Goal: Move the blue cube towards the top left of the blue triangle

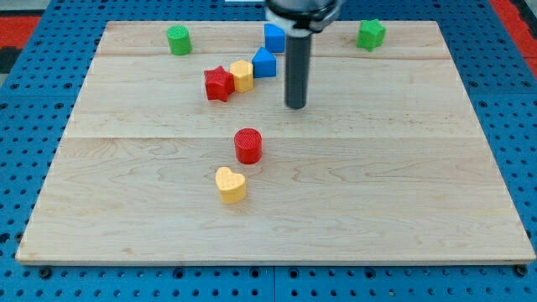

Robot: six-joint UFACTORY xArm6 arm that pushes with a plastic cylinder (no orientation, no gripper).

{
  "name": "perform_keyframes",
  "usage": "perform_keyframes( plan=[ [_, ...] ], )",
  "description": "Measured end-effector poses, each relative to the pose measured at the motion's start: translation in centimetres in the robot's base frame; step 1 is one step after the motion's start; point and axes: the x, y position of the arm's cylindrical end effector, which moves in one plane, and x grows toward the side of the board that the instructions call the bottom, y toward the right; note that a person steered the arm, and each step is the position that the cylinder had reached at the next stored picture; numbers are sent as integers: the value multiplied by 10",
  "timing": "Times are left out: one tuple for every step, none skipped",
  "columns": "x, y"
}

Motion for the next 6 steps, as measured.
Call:
perform_keyframes(
  plan=[
    [-78, 6],
    [-112, 6],
    [-132, -9],
    [-150, -15],
    [-155, -87],
    [-135, -141]
  ],
)
